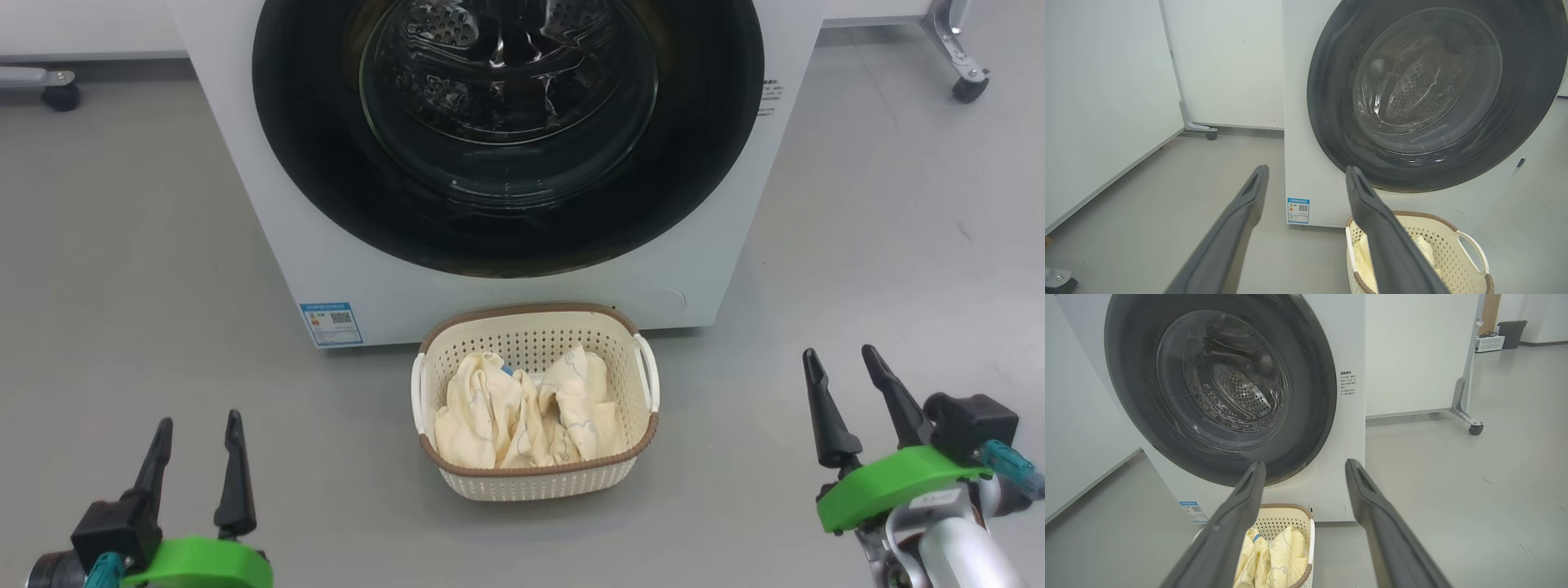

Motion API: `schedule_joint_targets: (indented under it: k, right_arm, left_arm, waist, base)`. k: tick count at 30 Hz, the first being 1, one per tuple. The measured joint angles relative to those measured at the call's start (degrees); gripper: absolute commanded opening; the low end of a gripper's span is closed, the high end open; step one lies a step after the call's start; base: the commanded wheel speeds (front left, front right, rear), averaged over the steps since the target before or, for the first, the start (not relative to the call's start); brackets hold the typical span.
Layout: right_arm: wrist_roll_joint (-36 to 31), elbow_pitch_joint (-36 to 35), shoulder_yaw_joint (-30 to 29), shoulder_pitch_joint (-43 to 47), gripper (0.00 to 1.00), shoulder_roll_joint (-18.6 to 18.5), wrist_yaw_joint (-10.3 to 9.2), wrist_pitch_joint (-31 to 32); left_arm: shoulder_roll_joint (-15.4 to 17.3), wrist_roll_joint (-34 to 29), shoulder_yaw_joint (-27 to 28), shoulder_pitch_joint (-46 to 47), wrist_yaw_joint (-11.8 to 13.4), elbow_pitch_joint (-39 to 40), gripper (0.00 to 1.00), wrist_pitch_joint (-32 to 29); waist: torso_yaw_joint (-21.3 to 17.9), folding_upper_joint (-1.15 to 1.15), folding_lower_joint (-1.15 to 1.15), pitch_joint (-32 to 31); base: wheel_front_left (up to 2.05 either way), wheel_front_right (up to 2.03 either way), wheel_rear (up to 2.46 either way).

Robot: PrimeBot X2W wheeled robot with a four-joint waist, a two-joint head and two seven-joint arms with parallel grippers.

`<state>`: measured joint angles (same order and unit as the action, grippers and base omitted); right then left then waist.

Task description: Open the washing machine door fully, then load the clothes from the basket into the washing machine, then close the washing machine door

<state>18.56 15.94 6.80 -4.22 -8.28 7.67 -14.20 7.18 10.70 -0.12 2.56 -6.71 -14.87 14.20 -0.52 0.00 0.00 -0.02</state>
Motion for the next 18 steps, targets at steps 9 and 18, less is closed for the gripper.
schedule_joint_targets:
  k: [9,18]
  right_arm:
    - [0.0,0.0,-0.2,0.0,1.0,0.0,0.0,0.0]
    - [0.0,-0.1,-0.2,0.0,1.0,0.7,0.0,0.0]
  left_arm:
    - [0.2,0.0,-0.2,0.0,-0.3,0.0,1.0,0.0]
    - [0.8,0.0,-0.1,0.0,-0.4,0.0,1.0,0.0]
  waist:
    - [-0.1,0.0,0.0,0.1]
    - [0.0,0.0,0.0,0.7]
  base:
    - [0.34,0.34,-0.69]
    - [1.04,1.04,-2.08]
